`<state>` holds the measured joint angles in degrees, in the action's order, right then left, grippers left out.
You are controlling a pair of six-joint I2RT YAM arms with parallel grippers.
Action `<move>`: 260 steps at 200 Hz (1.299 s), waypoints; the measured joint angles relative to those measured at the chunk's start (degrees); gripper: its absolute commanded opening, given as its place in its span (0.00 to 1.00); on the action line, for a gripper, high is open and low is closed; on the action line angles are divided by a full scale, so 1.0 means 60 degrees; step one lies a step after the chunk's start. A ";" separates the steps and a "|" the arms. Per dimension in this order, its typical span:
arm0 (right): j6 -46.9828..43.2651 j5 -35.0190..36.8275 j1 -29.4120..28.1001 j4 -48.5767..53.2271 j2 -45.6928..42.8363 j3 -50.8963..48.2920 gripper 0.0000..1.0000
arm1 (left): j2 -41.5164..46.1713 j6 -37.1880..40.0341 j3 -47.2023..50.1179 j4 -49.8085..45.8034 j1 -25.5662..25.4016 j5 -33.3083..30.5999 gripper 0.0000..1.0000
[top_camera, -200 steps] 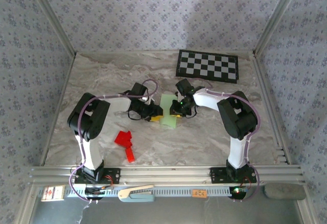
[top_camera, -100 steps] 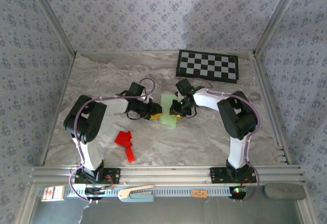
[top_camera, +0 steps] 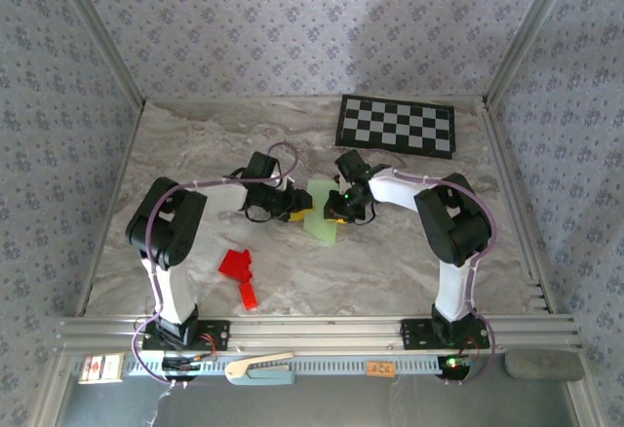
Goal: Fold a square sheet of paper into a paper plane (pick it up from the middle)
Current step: Third fold the triangle at the center of the table.
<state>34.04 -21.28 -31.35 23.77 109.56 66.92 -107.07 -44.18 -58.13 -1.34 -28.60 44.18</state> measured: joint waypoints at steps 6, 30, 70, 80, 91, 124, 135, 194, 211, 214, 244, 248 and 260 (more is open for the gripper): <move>0.0000 0.0000 0.0000 0.0000 0.0000 0.0000 0.24 | -0.0044 0.0004 -0.0055 0.0011 0.0000 0.0000 0.40; 0.0000 0.0000 0.0000 0.0000 0.0000 0.0000 0.24 | -0.0087 0.0000 -0.0124 0.0022 0.0000 0.0000 0.39; -0.0004 0.0000 0.0000 0.0000 0.0000 0.0000 0.24 | -0.0087 -0.0033 -0.0120 -0.0011 0.0018 -0.0011 0.30; -0.0004 -0.0004 0.0000 0.0000 0.0000 0.0007 0.25 | -0.0087 -0.0095 -0.0120 -0.0018 0.0018 -0.0015 0.28; -0.0025 -0.0007 0.0000 0.0000 0.0000 0.0011 0.26 | -0.0087 -0.0160 -0.0117 -0.0018 0.0018 -0.0018 0.25; -0.0106 -0.0080 -0.0004 -0.0040 -0.0029 0.0018 0.33 | -0.0106 -0.0423 -0.0109 -0.0022 0.0018 -0.0091 0.14; -0.0149 -0.0095 -0.0011 -0.0051 -0.0051 0.0022 0.36 | -0.0109 -0.0535 -0.0109 -0.0033 0.0029 -0.0153 0.10; -0.0841 0.0794 -0.0033 -0.0197 -0.0729 0.0004 0.57 | -0.0084 -0.1173 -0.0084 -0.0055 0.0036 -0.0714 0.00; -0.1268 0.1155 -0.0022 -0.0466 -0.1322 -0.0189 0.62 | 0.0058 -0.1443 -0.0018 -0.0087 0.0036 -0.1053 0.00; -0.1319 0.1235 -0.0022 -0.0532 -0.1461 -0.0248 0.63 | 0.0102 -0.1512 0.0000 -0.0098 0.0036 -0.1118 0.00; -0.2320 0.1909 -0.0204 -0.1257 -0.2484 -0.0831 0.66 | 0.0528 -0.2091 0.0073 -0.0306 0.0036 -0.1781 0.00; -0.2463 0.1974 -0.0262 -0.1366 -0.2586 -0.0911 0.66 | 0.0572 -0.2167 0.0073 -0.0350 0.0033 -0.1876 0.00; -0.2929 0.2167 -0.0481 -0.1701 -0.2849 -0.1195 0.67 | 0.0718 -0.2353 0.0073 -0.0506 0.0033 -0.2109 0.00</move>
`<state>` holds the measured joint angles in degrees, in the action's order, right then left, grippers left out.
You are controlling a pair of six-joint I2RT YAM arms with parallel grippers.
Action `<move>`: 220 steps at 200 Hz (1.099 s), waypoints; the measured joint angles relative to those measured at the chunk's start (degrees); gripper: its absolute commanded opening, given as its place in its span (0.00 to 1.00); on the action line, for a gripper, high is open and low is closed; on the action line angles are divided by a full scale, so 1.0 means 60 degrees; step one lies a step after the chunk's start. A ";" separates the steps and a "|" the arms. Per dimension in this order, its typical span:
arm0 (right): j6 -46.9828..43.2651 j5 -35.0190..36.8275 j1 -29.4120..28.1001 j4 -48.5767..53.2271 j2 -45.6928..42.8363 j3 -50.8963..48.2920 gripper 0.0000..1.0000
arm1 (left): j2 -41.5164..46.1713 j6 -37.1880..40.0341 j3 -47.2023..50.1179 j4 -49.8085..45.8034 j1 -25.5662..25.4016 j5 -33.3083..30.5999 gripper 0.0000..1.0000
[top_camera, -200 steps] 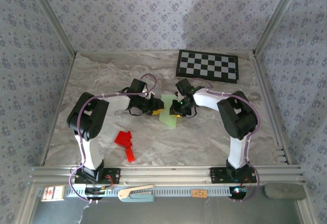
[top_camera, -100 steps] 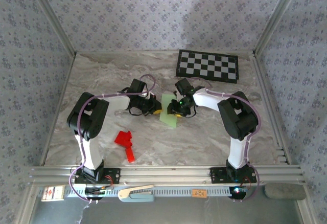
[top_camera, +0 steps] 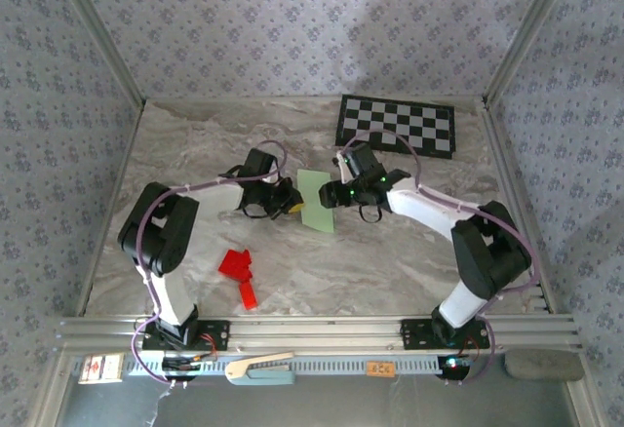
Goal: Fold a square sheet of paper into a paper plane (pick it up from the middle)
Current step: Third fold the triangle at the center of the table.
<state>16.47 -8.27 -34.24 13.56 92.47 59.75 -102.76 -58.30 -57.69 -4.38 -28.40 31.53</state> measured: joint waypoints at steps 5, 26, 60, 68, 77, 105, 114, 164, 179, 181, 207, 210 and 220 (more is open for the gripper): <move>-0.0182 0.0066 -0.0095 -0.0102 -0.0069 -0.0095 0.68 | 0.0058 -0.0084 0.0000 -0.0073 0.0000 -0.0087 0.00; -0.1031 0.0331 -0.0579 -0.0663 -0.0251 -0.0543 0.66 | 0.0186 -0.0375 -0.0004 -0.0324 0.0000 -0.0342 0.00; -0.2484 0.0375 -0.1373 -0.1424 -0.0306 -0.1111 0.64 | 0.0189 -0.0780 -0.0036 -0.0656 -0.0058 -0.0525 0.00; -0.2783 0.0401 -0.1570 -0.1625 -0.0324 -0.1249 0.64 | 0.0189 -0.0860 -0.0073 -0.0714 -0.0076 -0.0554 0.00; -0.3045 0.0426 -0.1756 -0.1796 -0.0324 -0.1362 0.65 | 0.0189 -0.0947 -0.0124 -0.0747 -0.0095 -0.0583 0.00; -0.3690 0.0641 -0.2160 -0.2200 -0.0244 -0.1457 0.65 | 0.0189 -0.1129 -0.0186 -0.0780 -0.0106 -0.0623 0.00; -0.3847 0.0787 -0.2226 -0.2375 -0.0127 -0.1457 0.65 | 0.0189 -0.1155 -0.0204 -0.0790 -0.0109 -0.0627 0.00; -0.4273 0.1355 -0.2317 -0.2881 0.0492 -0.1585 0.63 | 0.0189 -0.1246 -0.0255 -0.0838 -0.0146 -0.0627 0.00; -0.4328 0.1515 -0.2317 -0.3056 0.0495 -0.1639 0.60 | 0.0189 -0.1268 -0.0255 -0.0845 -0.0160 -0.0627 0.00; -0.4335 0.1526 -0.2317 -0.3078 0.0495 -0.1650 0.60 | 0.0189 -0.1268 -0.0255 -0.0845 -0.0160 -0.0627 0.00; -0.4328 0.1687 -0.2317 -0.3450 0.0452 -0.1905 0.54 | 0.0189 -0.1268 -0.0255 -0.0856 -0.0160 -0.0630 0.00; -0.4328 0.1708 -0.2317 -0.3515 0.0423 -0.1971 0.53 | 0.0189 -0.1268 -0.0255 -0.0860 -0.0160 -0.0630 0.00; -0.4320 0.1745 -0.2317 -0.3617 0.0310 -0.2164 0.49 | 0.0189 -0.1268 -0.0255 -0.0863 -0.0160 -0.0627 0.00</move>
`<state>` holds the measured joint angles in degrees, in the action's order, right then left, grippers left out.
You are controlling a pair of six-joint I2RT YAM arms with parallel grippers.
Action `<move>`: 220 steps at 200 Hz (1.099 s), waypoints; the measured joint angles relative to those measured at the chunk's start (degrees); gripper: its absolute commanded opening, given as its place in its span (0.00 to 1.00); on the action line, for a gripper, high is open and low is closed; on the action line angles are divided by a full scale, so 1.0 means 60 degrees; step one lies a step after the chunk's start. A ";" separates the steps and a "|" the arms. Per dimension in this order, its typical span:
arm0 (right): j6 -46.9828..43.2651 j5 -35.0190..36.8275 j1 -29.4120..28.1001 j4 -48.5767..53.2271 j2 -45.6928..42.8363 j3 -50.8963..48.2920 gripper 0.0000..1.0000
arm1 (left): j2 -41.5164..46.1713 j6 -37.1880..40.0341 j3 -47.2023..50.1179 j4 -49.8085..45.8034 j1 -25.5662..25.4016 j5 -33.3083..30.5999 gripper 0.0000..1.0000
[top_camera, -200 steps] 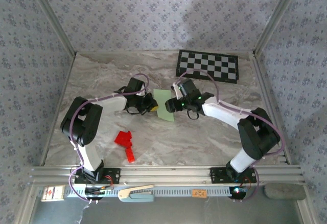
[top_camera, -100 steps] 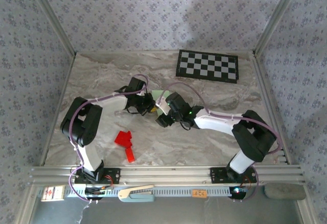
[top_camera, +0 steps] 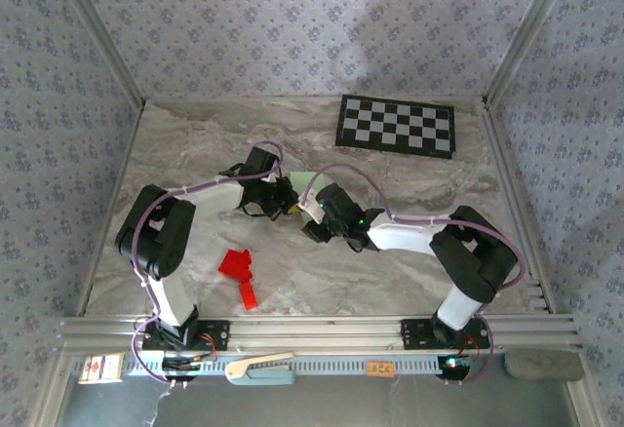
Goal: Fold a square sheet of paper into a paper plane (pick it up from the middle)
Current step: Third fold the triangle at the center of the table.
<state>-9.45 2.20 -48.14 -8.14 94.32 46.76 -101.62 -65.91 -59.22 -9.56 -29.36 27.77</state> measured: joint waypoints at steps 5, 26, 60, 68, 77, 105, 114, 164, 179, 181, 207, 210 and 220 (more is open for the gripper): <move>0.0004 0.0011 0.0000 -0.0040 -0.0084 -0.0109 0.47 | 0.0000 0.0000 0.0000 0.0000 0.0000 -0.0004 0.00; 0.0018 0.0004 0.0022 -0.0178 -0.0412 -0.0408 0.40 | 0.0000 0.0000 0.0000 -0.0033 0.0000 -0.0004 0.00; 0.0029 -0.0007 0.0066 -0.0401 -0.0619 -0.0499 0.34 | 0.0000 0.0000 -0.0004 -0.0069 0.0000 0.0000 0.00; 0.0029 -0.0015 0.0073 -0.0412 -0.0619 -0.0499 0.34 | 0.0000 0.0004 -0.0011 -0.0084 -0.0004 0.0000 0.00; 0.0029 -0.0069 0.0073 -0.0415 -0.0619 -0.0499 0.34 | 0.0000 0.0004 -0.0025 -0.0098 -0.0004 0.0000 0.00; 0.0029 -0.0259 0.0073 -0.0423 -0.0616 -0.0492 0.33 | 0.0000 0.0004 -0.0055 -0.0135 -0.0004 0.0004 0.00; 0.0029 -0.0306 0.0073 -0.0419 -0.0601 -0.0484 0.32 | 0.0000 0.0004 -0.0055 -0.0142 -0.0004 0.0004 0.00; 0.0011 -0.0514 0.0073 -0.0415 -0.0361 -0.0350 0.16 | 0.0000 0.0004 -0.0055 -0.0157 -0.0011 0.0004 0.02; 0.0051 -0.0525 0.0073 -0.0404 -0.0328 -0.0328 0.09 | 0.0000 0.0004 -0.0055 -0.0160 -0.0011 0.0004 0.07; 0.0073 -0.0528 0.0073 -0.0401 -0.0324 -0.0324 0.08 | 0.0000 0.0004 -0.0055 -0.0160 -0.0011 0.0004 0.09; 0.0142 -0.0652 0.0073 -0.0382 -0.0321 -0.0284 0.00 | 0.0000 0.0138 -0.0102 -0.0375 0.0058 0.0004 0.25; 0.0135 -0.0692 0.0073 -0.0379 -0.0321 -0.0280 0.00 | 0.0000 0.0215 -0.0109 -0.0412 0.0069 0.0004 0.27; 0.0171 -0.0809 0.0073 -0.0324 -0.0321 -0.0266 0.00 | 0.0000 0.0277 -0.0109 -0.0484 0.0153 0.0000 0.32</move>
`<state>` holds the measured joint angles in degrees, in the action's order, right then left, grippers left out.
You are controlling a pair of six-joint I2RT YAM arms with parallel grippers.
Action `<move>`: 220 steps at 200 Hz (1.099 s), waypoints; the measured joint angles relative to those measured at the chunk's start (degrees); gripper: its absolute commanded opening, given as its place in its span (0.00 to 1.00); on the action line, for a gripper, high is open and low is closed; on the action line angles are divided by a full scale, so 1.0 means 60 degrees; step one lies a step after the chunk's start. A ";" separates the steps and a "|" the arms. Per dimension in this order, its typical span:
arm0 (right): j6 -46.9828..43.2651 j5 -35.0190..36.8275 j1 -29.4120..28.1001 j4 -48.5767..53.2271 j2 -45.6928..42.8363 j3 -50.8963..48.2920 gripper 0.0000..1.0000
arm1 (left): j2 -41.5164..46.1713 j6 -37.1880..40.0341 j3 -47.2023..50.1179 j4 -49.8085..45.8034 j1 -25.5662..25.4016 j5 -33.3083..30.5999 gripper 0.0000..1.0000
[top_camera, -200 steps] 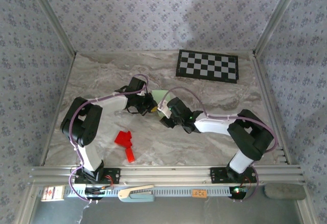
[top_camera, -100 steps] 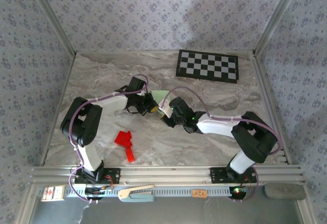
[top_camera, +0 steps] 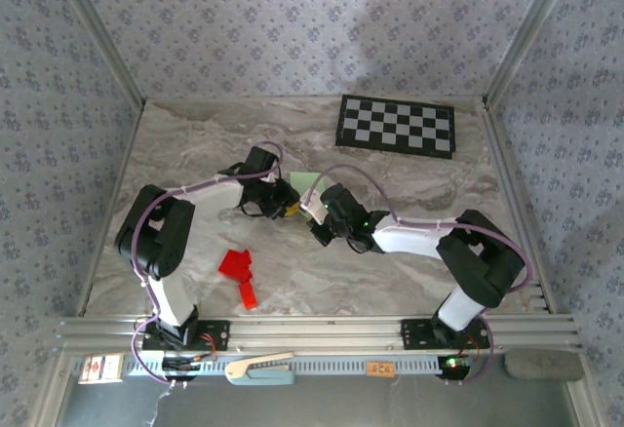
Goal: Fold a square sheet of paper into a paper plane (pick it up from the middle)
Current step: Third fold the triangle at the center of the table.
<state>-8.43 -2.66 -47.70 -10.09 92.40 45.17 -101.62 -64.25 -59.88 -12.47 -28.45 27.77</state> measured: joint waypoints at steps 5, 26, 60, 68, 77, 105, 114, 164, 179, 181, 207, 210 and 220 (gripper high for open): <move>0.0015 -0.0095 0.0000 0.0033 0.0000 0.0000 0.00 | 0.0004 0.0095 0.0000 -0.0073 0.0076 -0.0007 0.35; 0.0197 -0.0568 0.0018 0.0226 -0.0004 0.0000 0.00 | 0.0149 0.0339 0.0000 -0.0364 0.0499 -0.0109 0.41; 0.0787 -0.1490 0.0055 0.0361 -0.0007 0.0000 0.00 | 0.0550 0.0787 -0.0204 -0.0557 0.0892 -0.0251 0.43; 0.0958 -0.1719 0.0062 0.0361 -0.0004 0.0000 0.00 | 0.0579 0.0852 -0.0295 -0.0535 0.0863 -0.0237 0.43; 0.1137 -0.1963 0.0080 0.0361 -0.0007 0.0000 0.00 | 0.0579 0.0911 -0.0397 -0.0499 0.0809 -0.0204 0.43; 0.1687 -0.2656 0.0127 0.0350 -0.0004 0.0000 0.00 | 0.0372 0.1111 -0.0721 -0.0448 0.0579 -0.0095 0.39; 0.1818 -0.2823 0.0142 0.0350 -0.0004 0.0000 0.00 | 0.0200 0.1191 -0.0867 -0.0481 0.0503 -0.0055 0.38; 0.2229 -0.3381 0.0259 0.0353 0.0069 0.0000 0.00 | -0.1271 0.1847 -0.2091 -0.1246 0.0215 -0.0069 0.26; 0.2310 -0.3453 0.0321 0.0357 0.0124 0.0000 0.00 | -0.1559 0.2022 -0.2251 -0.1501 0.0175 -0.0142 0.23; 0.2317 -0.3464 0.0331 0.0357 0.0131 0.0000 0.00 | -0.1599 0.2047 -0.2262 -0.1534 0.0175 -0.0149 0.23; 0.2612 -0.3628 0.0514 0.0357 0.0266 0.0011 0.00 | -0.2022 0.2288 -0.2422 -0.2047 0.0171 -0.0342 0.18; 0.2656 -0.3654 0.0546 0.0357 0.0288 0.0018 0.00 | -0.2069 0.2328 -0.2452 -0.2098 0.0168 -0.0361 0.18; 0.2794 -0.3723 0.0648 0.0361 0.0361 0.0051 0.00 | -0.2244 0.2382 -0.2575 -0.2248 0.0164 -0.0433 0.16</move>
<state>8.34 -24.99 -43.81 -7.92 94.56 45.47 -115.09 -49.95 -75.33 -25.96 -27.46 25.17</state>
